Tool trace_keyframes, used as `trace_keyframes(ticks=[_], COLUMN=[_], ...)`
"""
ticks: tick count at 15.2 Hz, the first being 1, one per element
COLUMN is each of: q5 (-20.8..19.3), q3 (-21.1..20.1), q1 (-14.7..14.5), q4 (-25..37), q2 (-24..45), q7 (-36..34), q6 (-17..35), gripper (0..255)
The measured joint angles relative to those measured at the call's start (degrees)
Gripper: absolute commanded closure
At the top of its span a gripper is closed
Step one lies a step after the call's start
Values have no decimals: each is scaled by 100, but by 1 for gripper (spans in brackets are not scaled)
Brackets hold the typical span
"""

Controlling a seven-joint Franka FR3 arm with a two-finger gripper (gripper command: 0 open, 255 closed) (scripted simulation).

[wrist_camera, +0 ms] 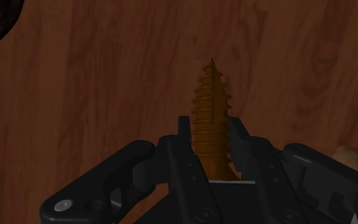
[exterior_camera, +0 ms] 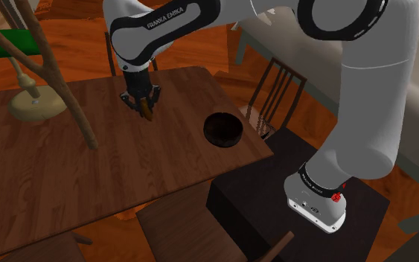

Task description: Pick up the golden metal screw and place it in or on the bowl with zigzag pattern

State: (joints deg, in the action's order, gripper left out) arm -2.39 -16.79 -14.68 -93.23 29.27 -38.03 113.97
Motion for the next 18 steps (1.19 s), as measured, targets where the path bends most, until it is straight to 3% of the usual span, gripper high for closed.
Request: trace_keyframes(ticks=[6,18], q5=[304,824], q3=[-9,345], q1=[486,1177], q4=[-1874,-4546], q2=[-1224,-3231], q7=[508,1873], q6=[652,1295], gripper=[255,255])
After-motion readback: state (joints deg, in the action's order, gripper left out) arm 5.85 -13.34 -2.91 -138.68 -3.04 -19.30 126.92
